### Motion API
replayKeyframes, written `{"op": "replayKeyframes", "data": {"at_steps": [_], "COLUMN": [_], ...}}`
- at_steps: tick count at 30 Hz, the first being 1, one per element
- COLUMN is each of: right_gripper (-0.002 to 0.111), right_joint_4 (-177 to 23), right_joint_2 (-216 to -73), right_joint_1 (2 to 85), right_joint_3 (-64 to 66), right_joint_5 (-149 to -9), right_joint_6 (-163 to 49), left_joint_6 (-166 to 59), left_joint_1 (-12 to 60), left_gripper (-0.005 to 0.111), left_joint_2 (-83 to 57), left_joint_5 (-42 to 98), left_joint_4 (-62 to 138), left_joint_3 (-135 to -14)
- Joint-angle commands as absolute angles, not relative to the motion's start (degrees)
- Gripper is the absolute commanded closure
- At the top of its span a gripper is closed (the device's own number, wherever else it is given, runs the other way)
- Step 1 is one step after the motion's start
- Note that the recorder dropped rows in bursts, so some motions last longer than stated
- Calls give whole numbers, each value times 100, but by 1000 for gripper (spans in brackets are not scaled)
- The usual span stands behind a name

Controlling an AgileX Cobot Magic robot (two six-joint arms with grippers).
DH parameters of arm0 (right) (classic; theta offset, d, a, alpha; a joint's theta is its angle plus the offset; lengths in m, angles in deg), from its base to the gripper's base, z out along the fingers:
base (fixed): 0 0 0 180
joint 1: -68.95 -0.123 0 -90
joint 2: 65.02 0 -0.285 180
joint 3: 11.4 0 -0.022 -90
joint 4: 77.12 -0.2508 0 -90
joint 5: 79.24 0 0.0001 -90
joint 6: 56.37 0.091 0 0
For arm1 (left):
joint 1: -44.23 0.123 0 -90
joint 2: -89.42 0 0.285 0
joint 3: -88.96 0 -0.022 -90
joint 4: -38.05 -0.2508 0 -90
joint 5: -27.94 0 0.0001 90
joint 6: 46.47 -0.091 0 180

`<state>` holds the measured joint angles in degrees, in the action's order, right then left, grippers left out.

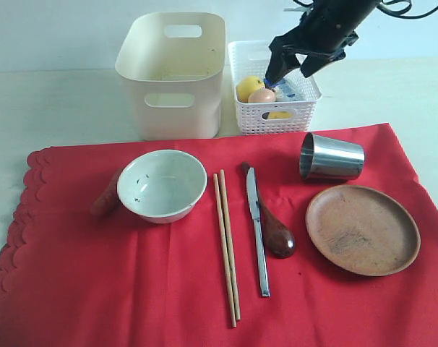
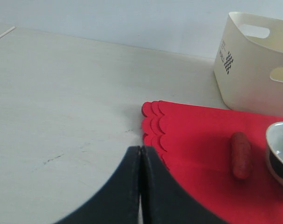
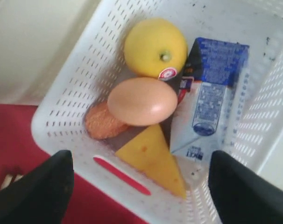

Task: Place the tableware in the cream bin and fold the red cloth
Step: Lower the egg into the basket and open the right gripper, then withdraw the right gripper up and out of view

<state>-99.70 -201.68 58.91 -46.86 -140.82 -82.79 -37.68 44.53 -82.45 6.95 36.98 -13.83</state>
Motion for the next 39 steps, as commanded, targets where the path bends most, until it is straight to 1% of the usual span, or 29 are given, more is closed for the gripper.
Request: {"op": "replayKeyframes", "data": {"at_steps": [1,3,8,10,26,30,39], "right_gripper": [33,35,48,50,50,50,50], "right_joint_4": [-9921,-9921,-9921,-9921,-10695,-10643,-10296], "right_joint_2": [-19853,-19735,-19381,-19249,-18108,-17865,-17823], "right_joint_1": [5900,5900,5900,5900,5801,5394,3998], "right_joint_3": [-4707,-4707,-4707,-4707,-4707,-4707,-4707], "right_joint_5": [-14683,-14873,-14920,-14920,-14920,-14920,-14920], "right_joint_6": [-7943,-7842,-7581,-7422,-7124,-7176,-7290], "left_joint_6": [-3753,-3753,-3753,-3753,-3753,-3753,-3753], "left_joint_1": [4429,4429,4429,4429,4429,4429,4429], "left_gripper": [107,107,107,107,107,107,107], "left_joint_2": [-8280,-8280,-8280,-8280,-8280,-8280,-8280], "left_joint_5": [749,749,749,749,749,749,749], "left_joint_4": [3694,3694,3694,3694,3694,3694,3694], "left_joint_3": [-1382,-1382,-1382,-1382,-1382,-1382,-1382]}}
